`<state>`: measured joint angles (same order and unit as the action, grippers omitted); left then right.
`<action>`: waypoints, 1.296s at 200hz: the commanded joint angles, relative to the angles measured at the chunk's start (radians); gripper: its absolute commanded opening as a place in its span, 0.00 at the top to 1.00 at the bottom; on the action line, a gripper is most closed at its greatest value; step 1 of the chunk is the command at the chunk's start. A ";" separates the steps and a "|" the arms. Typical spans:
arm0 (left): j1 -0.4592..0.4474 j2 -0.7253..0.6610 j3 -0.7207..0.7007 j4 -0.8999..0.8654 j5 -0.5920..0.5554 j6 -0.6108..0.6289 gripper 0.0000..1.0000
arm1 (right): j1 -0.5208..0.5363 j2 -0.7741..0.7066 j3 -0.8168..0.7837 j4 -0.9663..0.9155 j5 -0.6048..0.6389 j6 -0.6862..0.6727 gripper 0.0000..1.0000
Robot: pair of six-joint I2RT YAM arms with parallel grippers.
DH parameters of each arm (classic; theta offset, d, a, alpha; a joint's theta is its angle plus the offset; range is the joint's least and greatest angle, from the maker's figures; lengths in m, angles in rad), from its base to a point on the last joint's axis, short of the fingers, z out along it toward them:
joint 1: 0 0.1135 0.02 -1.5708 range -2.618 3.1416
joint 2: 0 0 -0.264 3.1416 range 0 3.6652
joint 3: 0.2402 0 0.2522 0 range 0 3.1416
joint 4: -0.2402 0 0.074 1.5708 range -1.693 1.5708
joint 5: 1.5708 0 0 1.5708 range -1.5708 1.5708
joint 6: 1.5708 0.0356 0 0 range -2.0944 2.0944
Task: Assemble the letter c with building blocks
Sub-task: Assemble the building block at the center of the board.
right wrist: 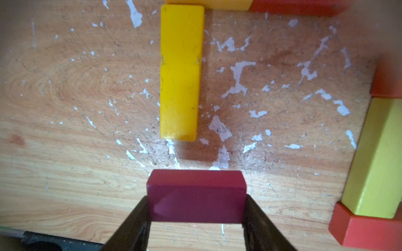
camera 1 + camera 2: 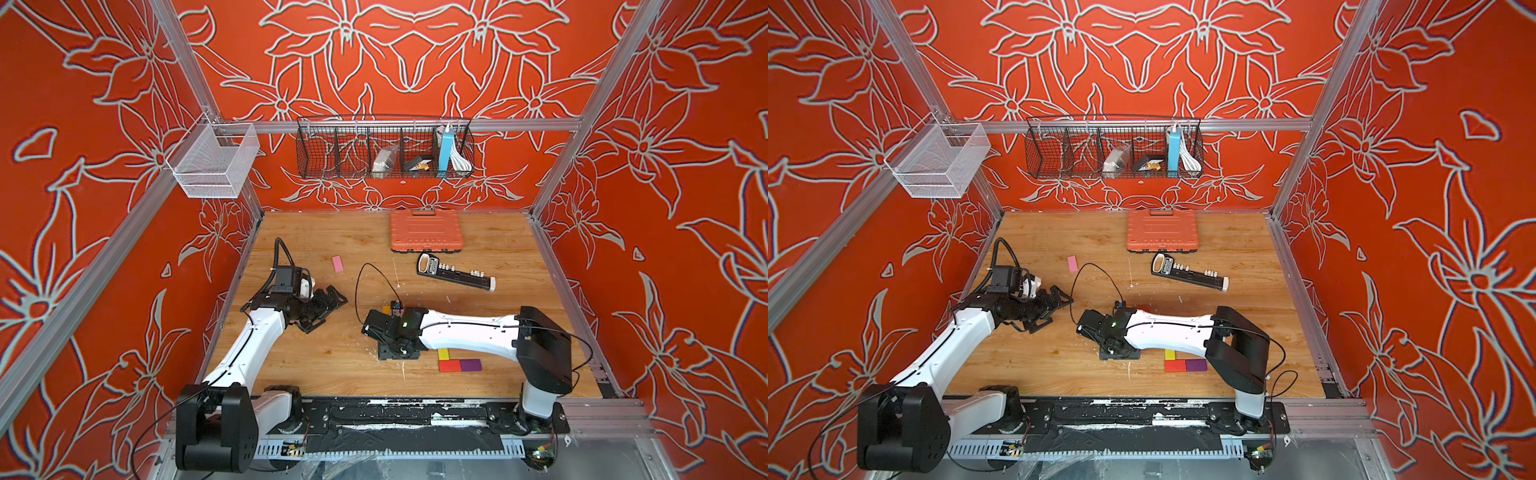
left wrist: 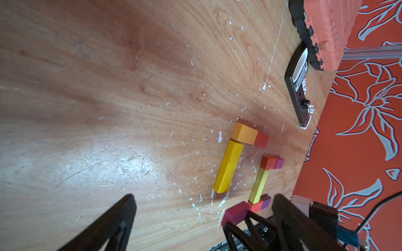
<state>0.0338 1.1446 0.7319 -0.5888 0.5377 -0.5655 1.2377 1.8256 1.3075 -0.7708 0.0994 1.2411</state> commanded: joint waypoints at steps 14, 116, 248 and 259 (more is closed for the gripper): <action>0.008 -0.016 -0.001 0.009 0.016 -0.001 0.02 | 0.007 0.039 -0.014 -0.010 0.025 0.037 0.44; 0.008 -0.009 -0.002 0.020 0.027 -0.003 0.02 | 0.006 0.101 0.018 -0.006 0.030 0.057 0.44; 0.009 -0.007 -0.003 0.023 0.036 0.002 0.02 | -0.007 0.134 0.050 -0.008 0.041 0.064 0.43; 0.009 -0.007 -0.003 0.024 0.038 0.001 0.02 | -0.008 0.132 0.050 -0.013 0.046 0.066 0.43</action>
<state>0.0341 1.1446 0.7319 -0.5667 0.5606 -0.5694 1.2350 1.9457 1.3476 -0.7567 0.1051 1.2930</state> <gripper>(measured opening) 0.984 0.628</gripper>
